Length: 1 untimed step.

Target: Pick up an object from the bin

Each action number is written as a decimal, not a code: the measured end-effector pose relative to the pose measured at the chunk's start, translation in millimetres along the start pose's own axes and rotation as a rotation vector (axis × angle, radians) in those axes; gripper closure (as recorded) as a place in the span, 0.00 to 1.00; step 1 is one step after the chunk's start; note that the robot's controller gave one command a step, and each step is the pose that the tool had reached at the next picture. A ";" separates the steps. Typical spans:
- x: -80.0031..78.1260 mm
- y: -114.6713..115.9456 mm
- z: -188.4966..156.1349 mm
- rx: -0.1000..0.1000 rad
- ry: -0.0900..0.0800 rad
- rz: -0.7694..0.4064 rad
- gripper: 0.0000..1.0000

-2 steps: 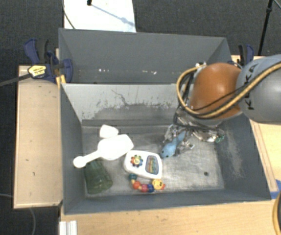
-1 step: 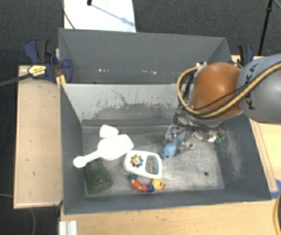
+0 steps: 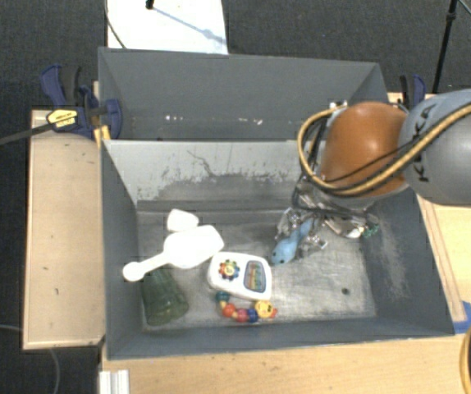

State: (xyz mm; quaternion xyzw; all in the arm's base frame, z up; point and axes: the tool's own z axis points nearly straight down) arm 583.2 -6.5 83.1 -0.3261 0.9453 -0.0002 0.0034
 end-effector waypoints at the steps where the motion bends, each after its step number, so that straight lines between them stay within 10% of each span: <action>1: -0.3 -0.2 -4.8 0.000 0.000 0.001 1.00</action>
Offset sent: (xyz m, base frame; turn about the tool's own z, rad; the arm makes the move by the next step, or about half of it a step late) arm 0.0001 0.0000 0.0338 0.0000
